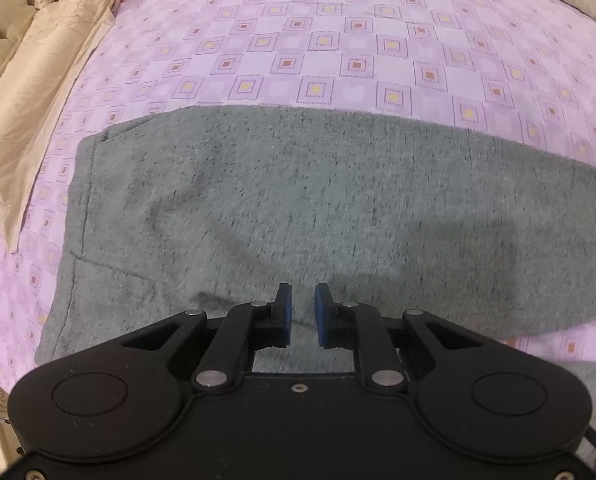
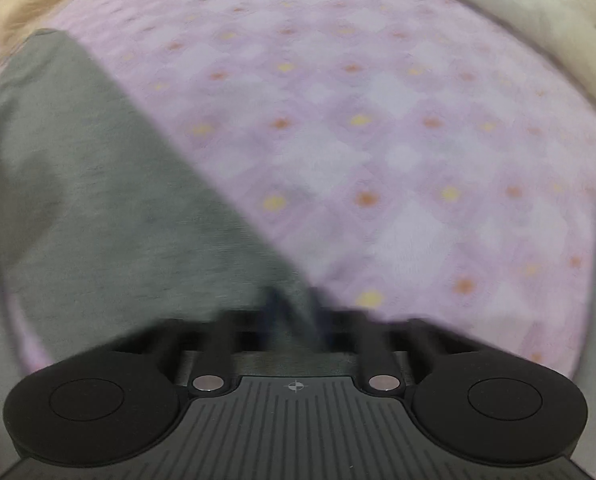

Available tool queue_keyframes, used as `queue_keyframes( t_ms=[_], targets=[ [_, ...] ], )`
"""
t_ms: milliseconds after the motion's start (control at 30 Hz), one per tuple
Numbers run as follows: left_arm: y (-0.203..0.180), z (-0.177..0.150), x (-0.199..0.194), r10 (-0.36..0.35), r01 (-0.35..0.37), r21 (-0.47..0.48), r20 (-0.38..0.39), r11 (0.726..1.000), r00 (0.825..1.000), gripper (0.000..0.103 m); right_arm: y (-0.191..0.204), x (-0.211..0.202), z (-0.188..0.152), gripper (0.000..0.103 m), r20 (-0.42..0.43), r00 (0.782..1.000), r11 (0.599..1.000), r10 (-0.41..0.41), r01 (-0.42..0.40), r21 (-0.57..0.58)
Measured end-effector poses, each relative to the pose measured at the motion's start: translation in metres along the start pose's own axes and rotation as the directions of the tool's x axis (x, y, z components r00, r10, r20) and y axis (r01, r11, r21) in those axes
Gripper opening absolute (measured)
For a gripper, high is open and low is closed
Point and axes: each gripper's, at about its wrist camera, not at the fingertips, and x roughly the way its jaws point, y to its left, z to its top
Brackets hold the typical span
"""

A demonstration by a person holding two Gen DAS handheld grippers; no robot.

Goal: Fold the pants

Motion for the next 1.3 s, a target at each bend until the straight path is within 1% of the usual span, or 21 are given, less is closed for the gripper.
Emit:
queue_keyframes(
  t_ms=[67, 100, 200, 300, 367, 433, 500, 667, 733, 833, 933, 1000, 1033, 1067, 1167, 1300],
  targets=[
    [0.002, 0.012, 0.002, -0.022, 0.022, -0.025, -0.002, 0.999, 1.000, 0.023, 0.019, -0.016, -0.006, 0.005, 0.039, 0.999, 0.996, -0.031, 0.034, -0.077],
    [0.003, 0.018, 0.003, -0.034, 0.034, -0.036, 0.000, 0.999, 0.999, 0.023, 0.026, -0.026, -0.011, 0.005, 0.062, 0.997, 0.995, -0.038, 0.044, -0.095],
    [0.005, 0.039, 0.006, -0.072, 0.073, -0.067, 0.006, 0.995, 0.997, 0.023, 0.049, -0.060, -0.028, 0.005, 0.142, 0.988, 0.989, -0.064, 0.082, -0.123],
    [0.004, 0.059, 0.010, -0.111, 0.112, -0.079, 0.008, 0.991, 0.994, 0.023, 0.073, -0.089, -0.049, 0.005, 0.187, 0.981, 0.988, -0.051, 0.077, -0.135],
    [0.003, 0.070, 0.014, -0.137, 0.137, -0.080, 0.008, 0.987, 0.991, 0.023, 0.095, -0.098, -0.067, 0.005, 0.180, 0.983, 0.986, -0.046, 0.074, -0.150],
    [0.002, 0.080, 0.020, -0.162, 0.162, -0.082, 0.002, 0.983, 0.987, 0.023, 0.105, -0.095, -0.075, 0.005, 0.161, 0.986, 0.985, -0.051, 0.076, -0.158],
    [0.002, 0.085, 0.029, -0.183, 0.180, -0.095, -0.024, 0.979, 0.983, 0.023, 0.118, -0.090, -0.082, 0.005, 0.143, 0.988, 0.988, -0.055, 0.075, -0.136],
    [0.011, 0.092, 0.051, -0.265, 0.241, -0.199, -0.105, 0.950, 0.958, 0.023, 0.138, -0.079, -0.086, 0.005, 0.119, 0.990, 0.990, -0.073, 0.087, -0.114],
    [0.014, 0.094, 0.058, -0.270, 0.235, -0.239, -0.125, 0.942, 0.955, 0.023, 0.139, -0.080, -0.085, 0.005, 0.118, 0.990, 0.992, -0.081, 0.092, -0.090],
    [0.014, 0.098, 0.062, -0.268, 0.226, -0.275, -0.129, 0.935, 0.955, 0.023, 0.137, -0.079, -0.082, 0.005, 0.116, 0.989, 0.992, -0.092, 0.101, -0.071],
    [0.018, 0.104, 0.058, -0.279, 0.241, -0.298, -0.092, 0.924, 0.956, 0.023, 0.138, -0.078, -0.083, 0.005, 0.111, 0.989, 0.992, -0.101, 0.108, -0.064],
    [0.019, 0.107, 0.056, -0.268, 0.232, -0.296, -0.086, 0.927, 0.960, 0.024, 0.139, -0.075, -0.084, 0.005, 0.109, 0.989, 0.992, -0.105, 0.111, -0.059],
    [0.018, 0.107, 0.057, -0.257, 0.220, -0.296, -0.093, 0.930, 0.962, 0.030, 0.139, -0.075, -0.084, 0.005, 0.107, 0.989, 0.992, -0.104, 0.111, -0.054],
    [0.017, 0.108, 0.060, -0.248, 0.209, -0.292, -0.103, 0.933, 0.963, 0.033, 0.140, -0.076, -0.085, 0.005, 0.106, 0.989, 0.993, -0.104, 0.110, -0.050],
    [0.014, 0.108, 0.074, -0.233, 0.184, -0.285, -0.151, 0.941, 0.961, 0.033, 0.140, -0.074, -0.085, 0.005, 0.102, 0.989, 0.993, -0.107, 0.112, -0.046],
    [0.012, 0.104, 0.093, -0.220, 0.147, -0.300, -0.226, 0.943, 0.949, 0.034, 0.141, -0.073, -0.084, 0.005, 0.103, 0.988, 0.992, -0.118, 0.123, -0.038]
  ],
)
